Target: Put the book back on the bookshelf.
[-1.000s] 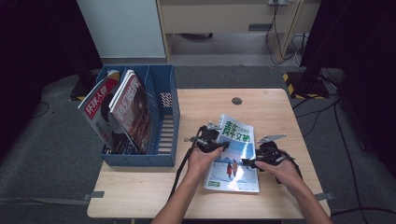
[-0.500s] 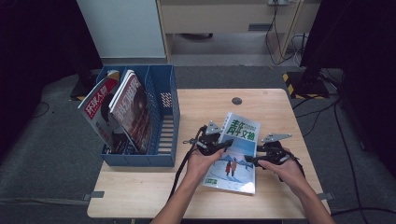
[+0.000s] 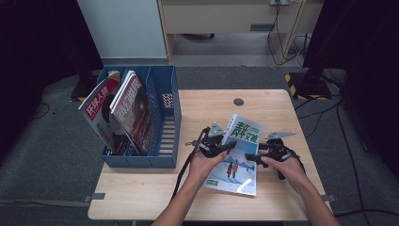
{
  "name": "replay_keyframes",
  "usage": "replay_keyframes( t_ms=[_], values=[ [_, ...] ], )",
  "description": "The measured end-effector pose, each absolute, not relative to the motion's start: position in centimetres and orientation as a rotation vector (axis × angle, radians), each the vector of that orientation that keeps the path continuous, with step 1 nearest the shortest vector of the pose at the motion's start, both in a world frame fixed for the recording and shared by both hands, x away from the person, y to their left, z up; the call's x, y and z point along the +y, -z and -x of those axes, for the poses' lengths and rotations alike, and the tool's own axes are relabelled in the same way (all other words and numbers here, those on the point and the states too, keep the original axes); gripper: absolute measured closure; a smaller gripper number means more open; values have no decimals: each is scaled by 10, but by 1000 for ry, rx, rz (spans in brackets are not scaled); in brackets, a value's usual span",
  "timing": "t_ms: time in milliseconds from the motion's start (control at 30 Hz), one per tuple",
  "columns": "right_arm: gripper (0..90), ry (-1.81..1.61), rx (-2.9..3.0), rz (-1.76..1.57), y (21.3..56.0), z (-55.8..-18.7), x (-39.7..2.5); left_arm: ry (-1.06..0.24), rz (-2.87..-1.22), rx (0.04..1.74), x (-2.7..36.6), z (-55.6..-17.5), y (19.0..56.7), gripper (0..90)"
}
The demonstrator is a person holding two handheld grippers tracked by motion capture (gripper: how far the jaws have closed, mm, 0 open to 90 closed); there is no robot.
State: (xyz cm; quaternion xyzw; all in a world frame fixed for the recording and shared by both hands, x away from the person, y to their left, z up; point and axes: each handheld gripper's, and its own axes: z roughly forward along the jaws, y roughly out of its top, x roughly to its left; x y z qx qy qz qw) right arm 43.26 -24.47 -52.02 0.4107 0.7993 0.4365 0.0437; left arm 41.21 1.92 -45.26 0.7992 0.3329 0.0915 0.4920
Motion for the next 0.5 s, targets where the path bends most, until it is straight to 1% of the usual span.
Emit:
replay_keyframes(
  t_ms=[33,100,167,267,367,500],
  values=[
    [118,-1343,2456,-1251,521,-434,-244,-224,-1945,802,19,-412,452,728],
    [150,-1356,2480,-1237,519,-434,-240,-224,-1947,795,17,-412,451,728],
    [142,-1328,2487,-1221,516,-433,-236,-228,-1948,790,16,-411,449,729],
    [176,-1323,2479,-1227,513,-434,-238,-232,-1938,779,17,-411,448,729],
    [255,-1321,2450,-1203,507,-433,-241,-239,-1919,769,20,-411,446,730],
    [411,-1298,2424,-1166,496,-432,-247,-250,-1898,762,25,-412,445,731]
  ],
)
